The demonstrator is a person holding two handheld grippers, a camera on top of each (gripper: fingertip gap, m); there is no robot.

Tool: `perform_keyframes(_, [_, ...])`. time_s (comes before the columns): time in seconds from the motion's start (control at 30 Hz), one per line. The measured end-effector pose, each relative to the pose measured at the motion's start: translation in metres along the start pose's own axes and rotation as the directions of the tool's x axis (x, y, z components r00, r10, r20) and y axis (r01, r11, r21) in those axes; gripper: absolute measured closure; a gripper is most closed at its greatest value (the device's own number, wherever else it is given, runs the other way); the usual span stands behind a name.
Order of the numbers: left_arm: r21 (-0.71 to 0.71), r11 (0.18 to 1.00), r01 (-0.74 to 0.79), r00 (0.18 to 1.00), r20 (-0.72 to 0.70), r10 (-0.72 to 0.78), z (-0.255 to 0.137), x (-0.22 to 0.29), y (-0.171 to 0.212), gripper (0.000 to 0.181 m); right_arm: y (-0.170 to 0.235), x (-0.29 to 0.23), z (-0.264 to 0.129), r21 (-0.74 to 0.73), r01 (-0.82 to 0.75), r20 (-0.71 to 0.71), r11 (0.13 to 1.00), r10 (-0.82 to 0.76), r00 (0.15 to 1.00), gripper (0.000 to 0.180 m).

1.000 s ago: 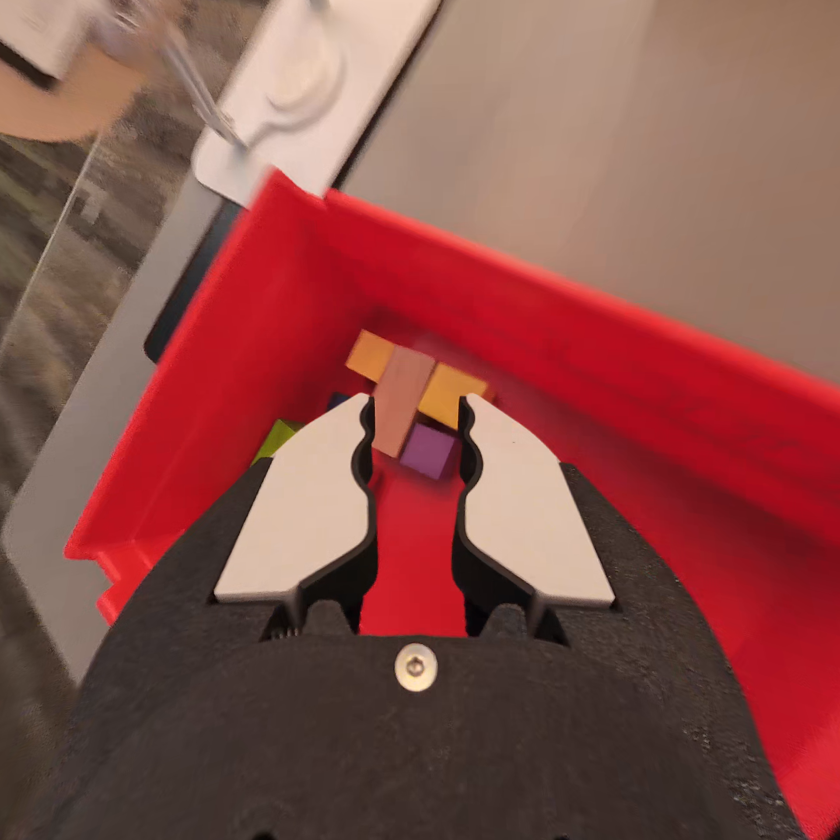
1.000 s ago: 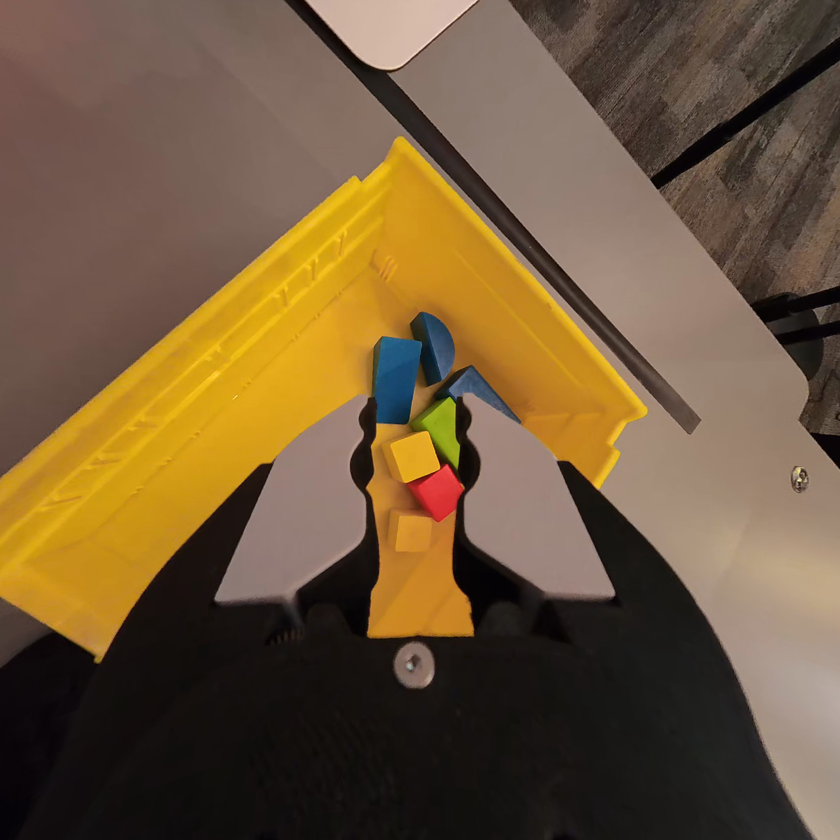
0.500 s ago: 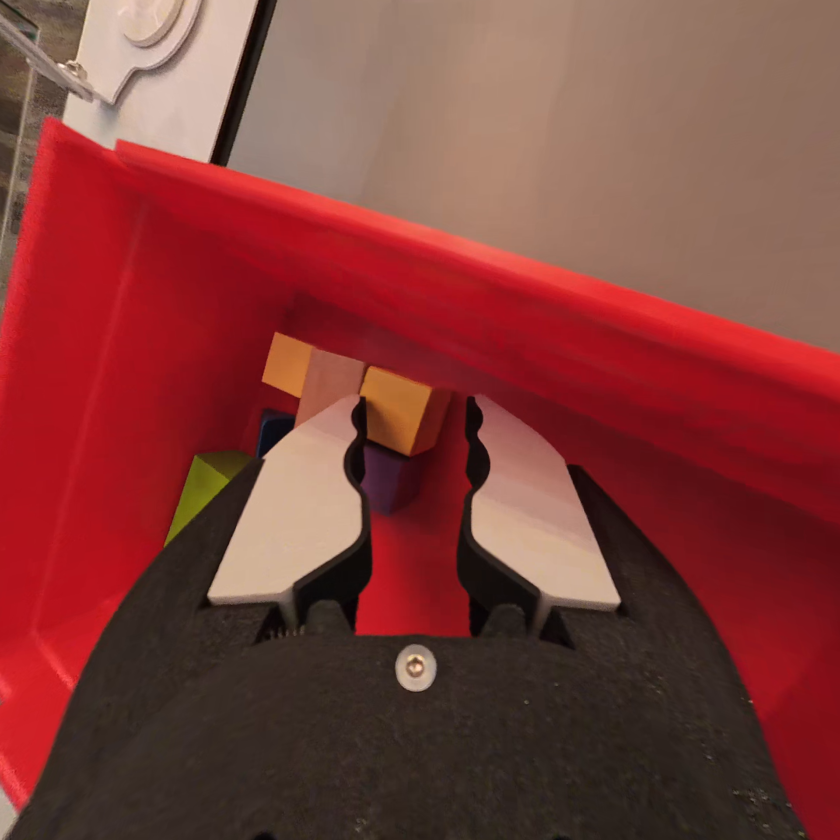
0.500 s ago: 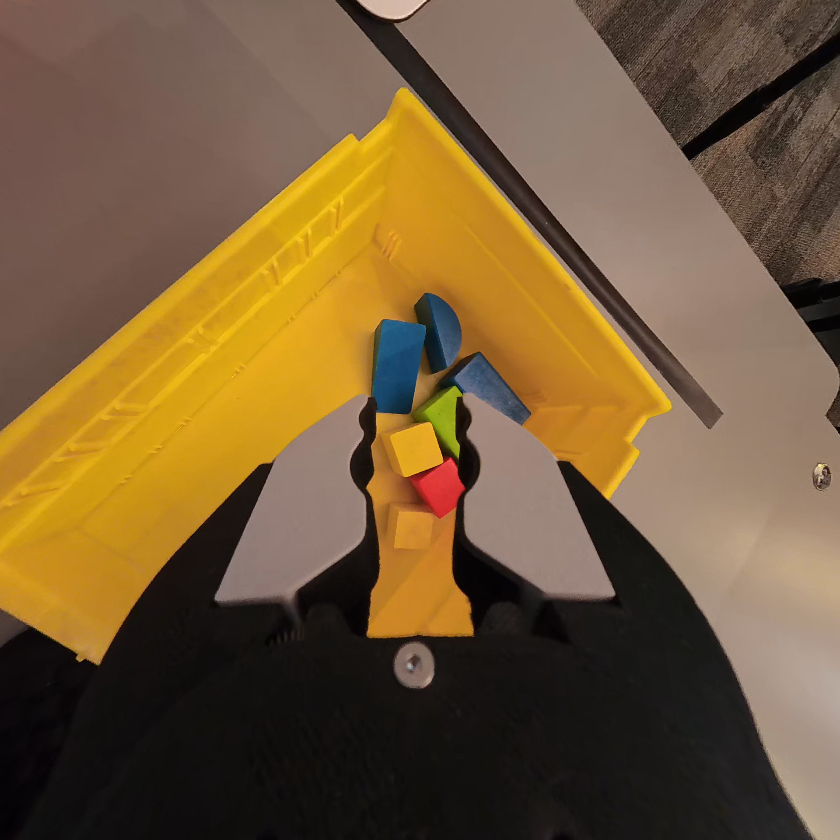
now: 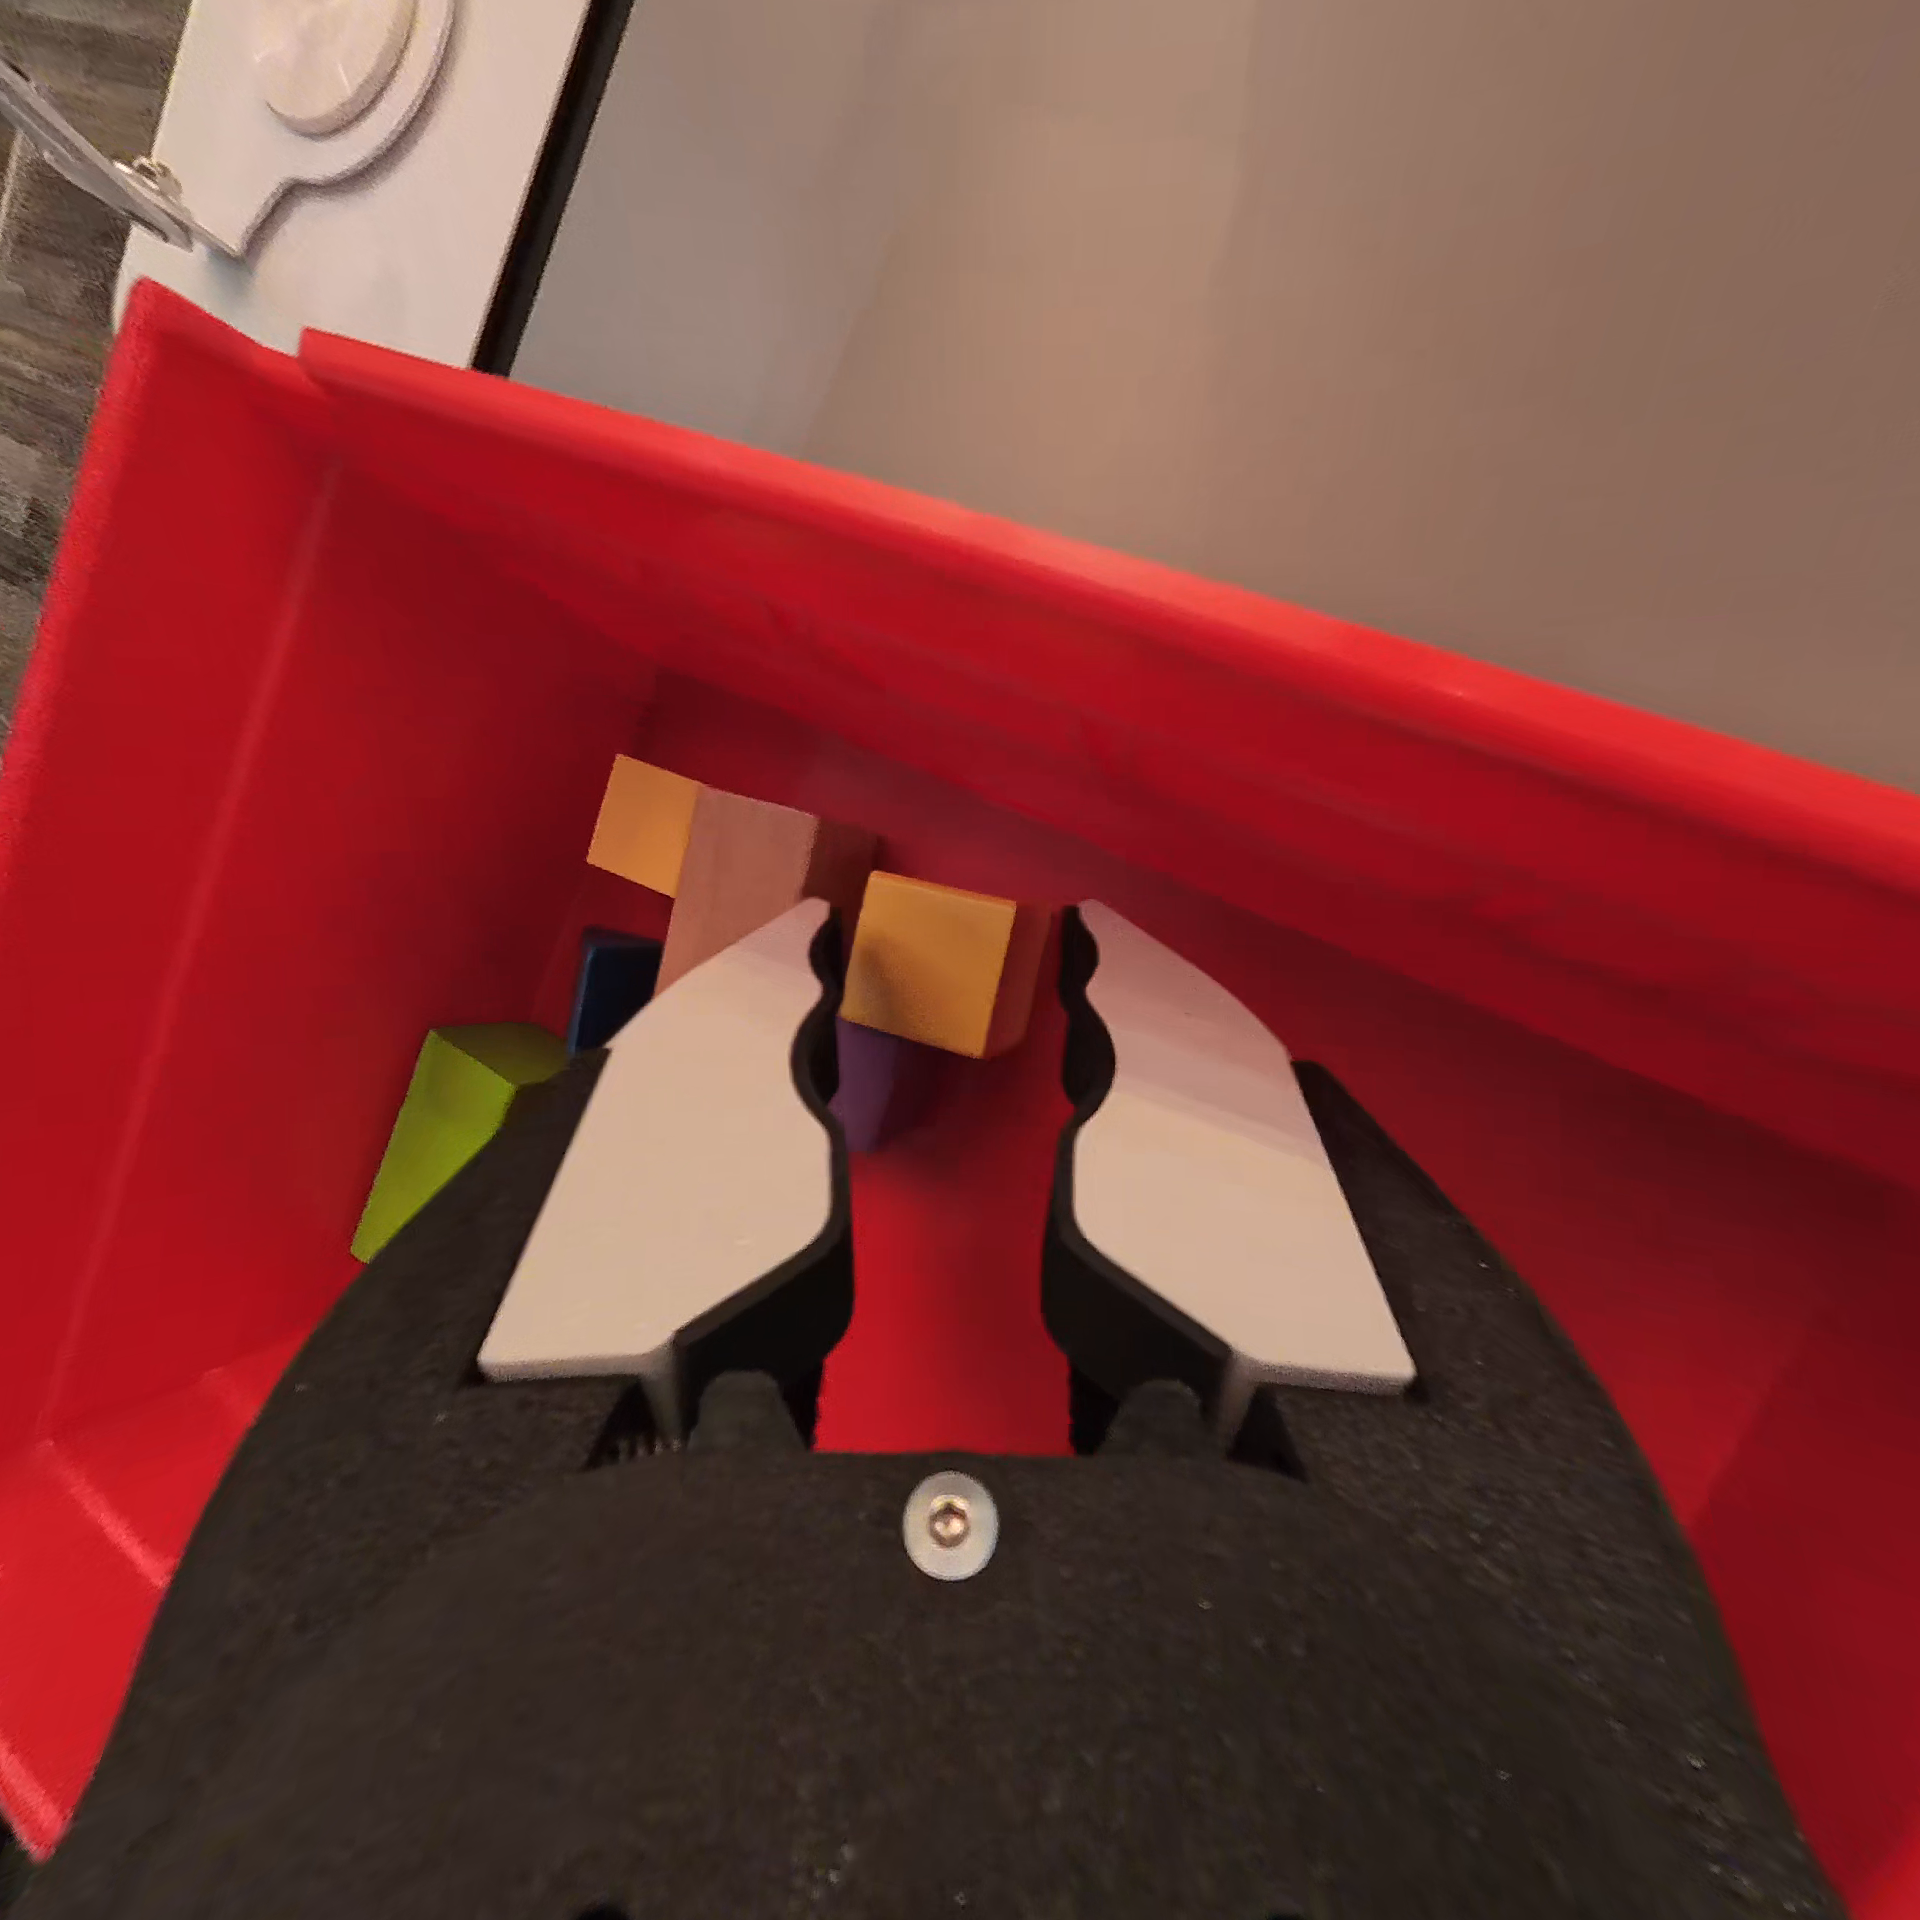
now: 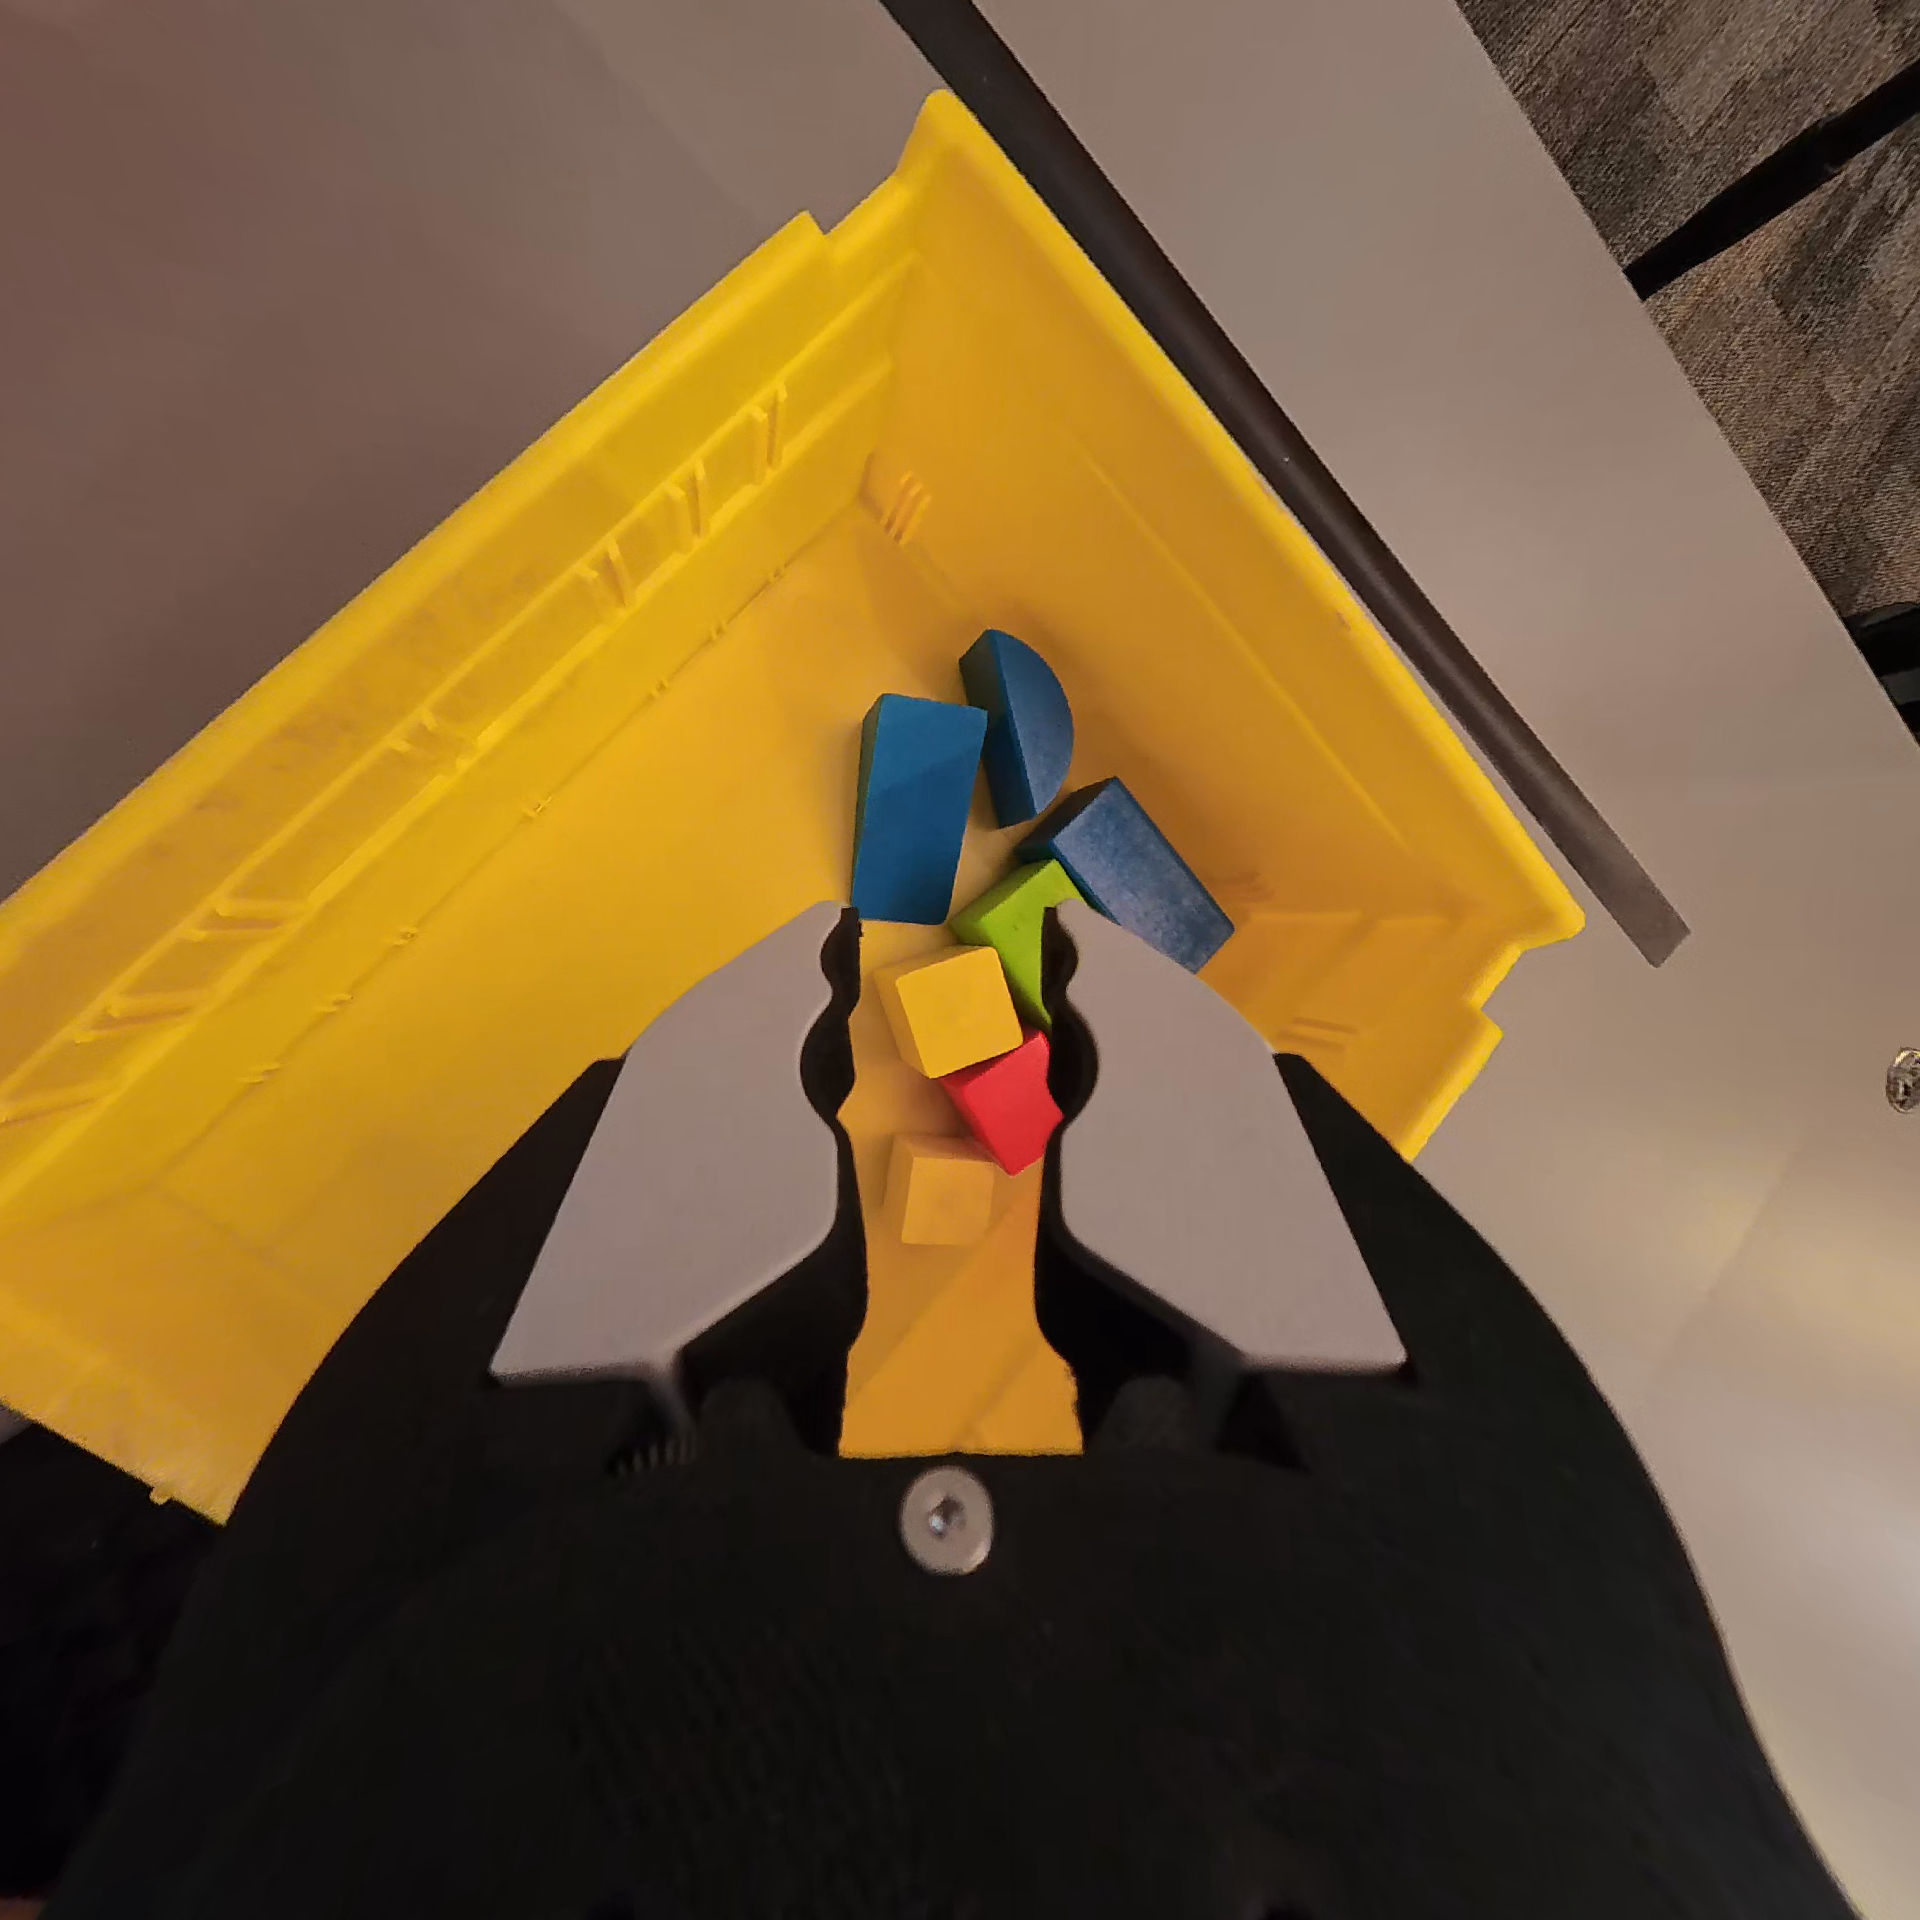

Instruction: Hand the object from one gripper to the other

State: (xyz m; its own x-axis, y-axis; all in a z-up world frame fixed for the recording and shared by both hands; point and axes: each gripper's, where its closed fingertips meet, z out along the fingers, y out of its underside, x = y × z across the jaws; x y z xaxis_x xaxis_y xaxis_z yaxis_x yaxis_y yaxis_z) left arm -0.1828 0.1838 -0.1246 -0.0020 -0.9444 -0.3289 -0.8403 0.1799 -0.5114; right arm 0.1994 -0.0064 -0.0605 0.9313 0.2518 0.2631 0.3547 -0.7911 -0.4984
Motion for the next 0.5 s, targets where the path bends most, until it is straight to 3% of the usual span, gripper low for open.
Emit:
perform_keyframes(0.1, [-0.028, 0.999, 0.033, 0.999, -0.023, -0.034, 0.004, 0.001, 0.005, 0.13, 0.002, -0.001, 0.001, -0.012, 0.005, 0.004, 1.0, -0.005, 1.0, 0.145])
perform_keyframes(0.5, [-0.095, 0.995, 0.041, 0.999, -0.003, -0.042, 0.016, -0.002, 0.019, 0.139, 0.007, -0.003, 0.008, -0.052, 0.023, 0.005, 0.998, -0.023, 1.0, 0.145])
